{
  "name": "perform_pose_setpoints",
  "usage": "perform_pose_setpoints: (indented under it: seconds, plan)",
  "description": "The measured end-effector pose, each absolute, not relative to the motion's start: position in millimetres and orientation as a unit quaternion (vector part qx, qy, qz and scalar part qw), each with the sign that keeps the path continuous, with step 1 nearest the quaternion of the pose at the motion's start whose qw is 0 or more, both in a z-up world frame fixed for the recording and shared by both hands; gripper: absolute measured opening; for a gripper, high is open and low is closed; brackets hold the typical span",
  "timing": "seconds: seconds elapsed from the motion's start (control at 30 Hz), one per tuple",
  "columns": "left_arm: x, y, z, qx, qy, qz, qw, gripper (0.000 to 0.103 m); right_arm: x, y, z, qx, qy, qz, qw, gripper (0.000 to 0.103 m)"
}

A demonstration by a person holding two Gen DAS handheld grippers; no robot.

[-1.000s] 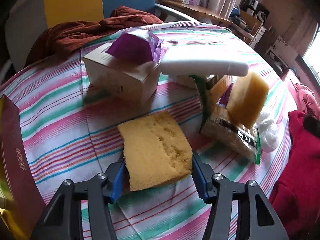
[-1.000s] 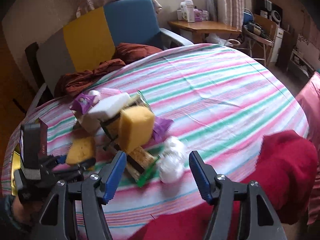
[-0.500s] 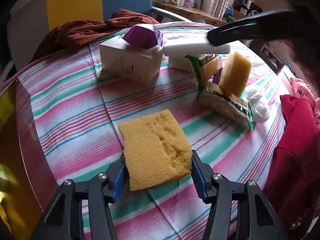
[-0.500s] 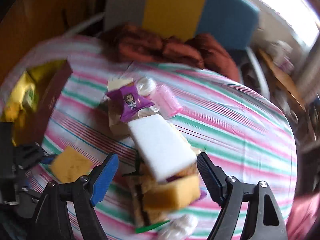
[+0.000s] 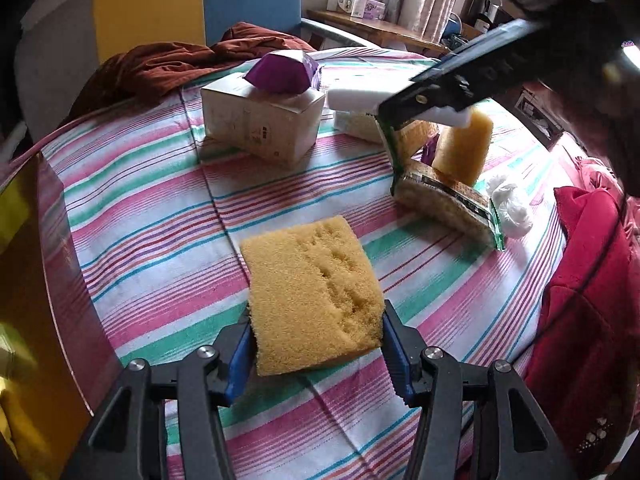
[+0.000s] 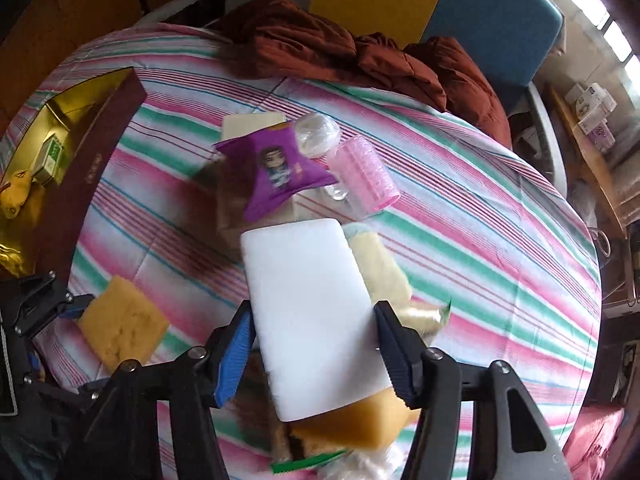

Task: Organize objects
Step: 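Carry the sponge and foam block over the tray and release both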

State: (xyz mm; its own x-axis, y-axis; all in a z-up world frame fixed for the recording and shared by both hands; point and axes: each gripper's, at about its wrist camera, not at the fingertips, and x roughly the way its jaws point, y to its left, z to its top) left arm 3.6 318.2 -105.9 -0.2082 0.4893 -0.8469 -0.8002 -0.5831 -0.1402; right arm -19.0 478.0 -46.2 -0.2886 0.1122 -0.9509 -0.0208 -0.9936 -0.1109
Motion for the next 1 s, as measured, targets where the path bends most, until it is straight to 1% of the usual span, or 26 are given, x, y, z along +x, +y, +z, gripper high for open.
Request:
perform_pose_setpoints:
  seconds: [0.07, 0.27, 0.43, 0.6, 0.8, 1.0]
  plan:
    - [7, 316, -104, -0.463, 0.169, 0.76, 0.424, 0.056, -9, 474, -41, -0.582, -0.028, 0.811, 0.053, 0.059]
    - [16, 305, -90, -0.447, 0.159, 0.765, 0.435, 0.056, 32, 465, -21, -0.535, 0.042, 0.84, 0.078, 0.059]
    - [23, 289, -59, -0.414, 0.142, 0.787, 0.435, 0.057, 49, 449, -11, -0.493, 0.093, 0.861, 0.083, 0.059]
    - [14, 256, -30, -0.387, 0.117, 0.818, 0.41, 0.057, 49, 426, 0, -0.454, 0.131, 0.878, 0.073, 0.059]
    - [2, 210, -6, -0.36, 0.09, 0.858, 0.354, 0.057, 34, 389, 3, -0.436, 0.147, 0.887, 0.042, 0.06]
    - [-11, 172, -1, -0.351, 0.073, 0.881, 0.309, 0.057, 15, 349, -1, -0.434, 0.158, 0.887, 0.005, 0.06]
